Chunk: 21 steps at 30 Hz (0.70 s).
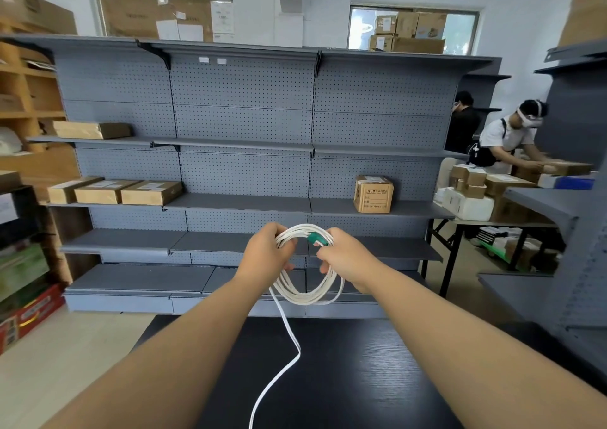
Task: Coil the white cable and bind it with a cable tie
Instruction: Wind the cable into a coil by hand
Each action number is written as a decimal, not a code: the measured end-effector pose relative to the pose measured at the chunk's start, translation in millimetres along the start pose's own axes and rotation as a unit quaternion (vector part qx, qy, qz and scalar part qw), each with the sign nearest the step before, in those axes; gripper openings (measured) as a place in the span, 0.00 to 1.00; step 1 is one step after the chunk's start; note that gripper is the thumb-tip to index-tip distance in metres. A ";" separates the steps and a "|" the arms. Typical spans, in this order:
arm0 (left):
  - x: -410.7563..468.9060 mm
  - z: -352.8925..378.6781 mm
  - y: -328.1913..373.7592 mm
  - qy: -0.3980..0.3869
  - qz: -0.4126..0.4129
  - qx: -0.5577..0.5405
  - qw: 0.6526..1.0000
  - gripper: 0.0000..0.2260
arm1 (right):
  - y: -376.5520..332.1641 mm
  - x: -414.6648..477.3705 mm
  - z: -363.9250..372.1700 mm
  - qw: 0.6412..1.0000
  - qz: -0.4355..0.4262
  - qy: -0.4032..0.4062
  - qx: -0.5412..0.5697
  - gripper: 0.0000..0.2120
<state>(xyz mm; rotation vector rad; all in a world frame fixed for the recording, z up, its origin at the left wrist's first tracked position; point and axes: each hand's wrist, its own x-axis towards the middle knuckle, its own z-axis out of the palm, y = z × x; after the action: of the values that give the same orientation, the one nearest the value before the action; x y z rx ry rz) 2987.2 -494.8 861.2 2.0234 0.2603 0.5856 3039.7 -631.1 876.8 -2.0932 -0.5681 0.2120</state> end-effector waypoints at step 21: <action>-3.2 -0.8 5.1 -0.018 0.046 0.141 0.989 0.07 | -0.2 -3.3 -13.1 0.998 -0.066 0.004 -0.010 0.13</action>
<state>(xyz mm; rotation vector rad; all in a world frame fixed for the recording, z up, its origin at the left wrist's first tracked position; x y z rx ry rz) 2983.7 -498.1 865.0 2.3274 0.2400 0.5966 3041.5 -642.4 884.0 -2.0663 -0.7032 0.1216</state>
